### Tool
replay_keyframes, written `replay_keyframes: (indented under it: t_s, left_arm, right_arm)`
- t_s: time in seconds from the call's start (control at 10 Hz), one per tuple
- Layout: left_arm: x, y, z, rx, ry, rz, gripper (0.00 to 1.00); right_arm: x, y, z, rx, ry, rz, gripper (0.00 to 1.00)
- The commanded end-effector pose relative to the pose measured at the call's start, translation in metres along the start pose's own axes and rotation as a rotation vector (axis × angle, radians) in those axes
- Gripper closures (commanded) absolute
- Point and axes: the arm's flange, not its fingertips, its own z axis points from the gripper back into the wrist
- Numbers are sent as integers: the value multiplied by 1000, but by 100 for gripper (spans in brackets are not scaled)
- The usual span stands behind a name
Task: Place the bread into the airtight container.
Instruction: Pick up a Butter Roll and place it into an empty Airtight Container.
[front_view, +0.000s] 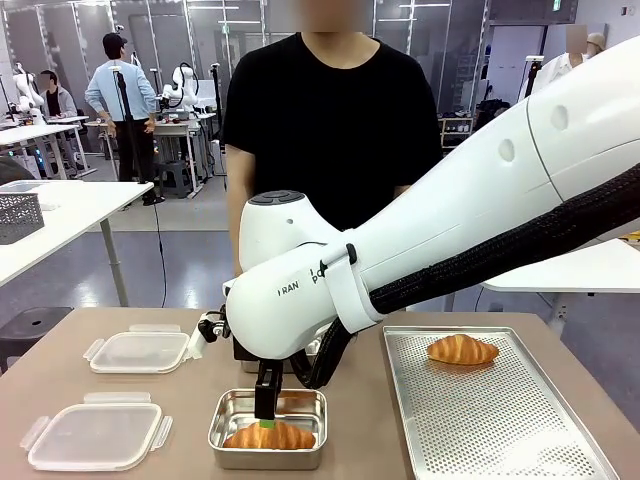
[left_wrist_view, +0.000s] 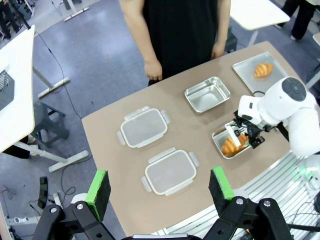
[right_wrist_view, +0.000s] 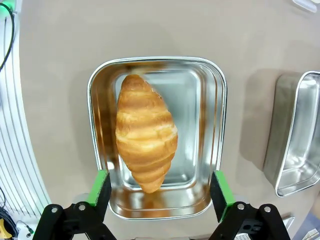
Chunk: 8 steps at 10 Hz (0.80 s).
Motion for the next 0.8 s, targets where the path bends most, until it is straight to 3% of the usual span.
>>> replay_keyframes:
  t_s: [0.0,0.7]
  left_arm:
    - [2,1,3,-3,9,0,0]
    - [2,1,3,-3,9,0,0]
  right_arm:
    - [2,2,0,-2,1,-1,1]
    - [2,2,0,-2,1,-1,1]
